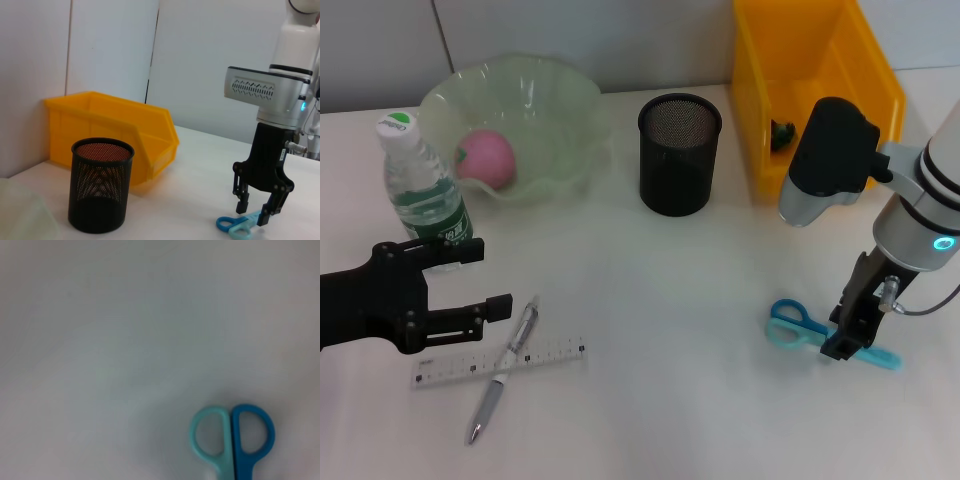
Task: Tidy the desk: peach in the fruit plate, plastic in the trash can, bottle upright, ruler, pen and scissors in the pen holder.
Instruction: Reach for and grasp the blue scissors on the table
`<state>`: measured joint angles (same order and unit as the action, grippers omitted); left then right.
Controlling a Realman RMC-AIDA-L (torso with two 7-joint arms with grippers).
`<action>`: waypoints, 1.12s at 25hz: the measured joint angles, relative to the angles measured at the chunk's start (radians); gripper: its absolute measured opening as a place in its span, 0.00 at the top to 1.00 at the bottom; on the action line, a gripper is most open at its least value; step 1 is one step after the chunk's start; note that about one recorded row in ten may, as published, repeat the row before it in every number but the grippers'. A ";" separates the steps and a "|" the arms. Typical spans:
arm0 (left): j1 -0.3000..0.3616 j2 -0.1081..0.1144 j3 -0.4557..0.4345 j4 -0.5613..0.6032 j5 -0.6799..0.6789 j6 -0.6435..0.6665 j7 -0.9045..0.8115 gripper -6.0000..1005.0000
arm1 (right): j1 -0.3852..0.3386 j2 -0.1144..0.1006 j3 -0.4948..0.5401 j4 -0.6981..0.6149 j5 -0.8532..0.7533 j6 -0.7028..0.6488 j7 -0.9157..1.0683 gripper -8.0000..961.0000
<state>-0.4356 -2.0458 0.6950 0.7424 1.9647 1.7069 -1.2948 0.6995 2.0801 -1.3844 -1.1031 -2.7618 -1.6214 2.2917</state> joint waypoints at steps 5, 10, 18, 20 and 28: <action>0.000 0.001 0.000 0.000 0.000 0.000 0.000 0.19 | 0.005 0.000 -0.015 0.016 0.002 0.016 0.000 0.55; 0.000 0.002 0.000 0.000 0.000 0.002 0.000 0.19 | 0.006 0.001 -0.018 0.017 0.004 0.022 0.000 0.57; 0.001 0.004 0.000 0.000 0.000 -0.001 0.000 0.19 | 0.008 0.002 -0.018 0.017 0.005 0.025 0.000 0.64; 0.001 0.004 0.000 0.000 0.000 -0.001 0.000 0.19 | 0.008 0.002 -0.018 0.019 0.005 0.025 0.000 0.66; 0.000 0.006 -0.001 0.000 0.000 0.001 -0.001 0.19 | 0.006 0.002 -0.018 0.022 0.005 0.018 0.000 0.72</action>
<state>-0.4355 -2.0397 0.6941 0.7424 1.9650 1.7078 -1.2961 0.7053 2.0816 -1.4020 -1.0807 -2.7565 -1.6038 2.2921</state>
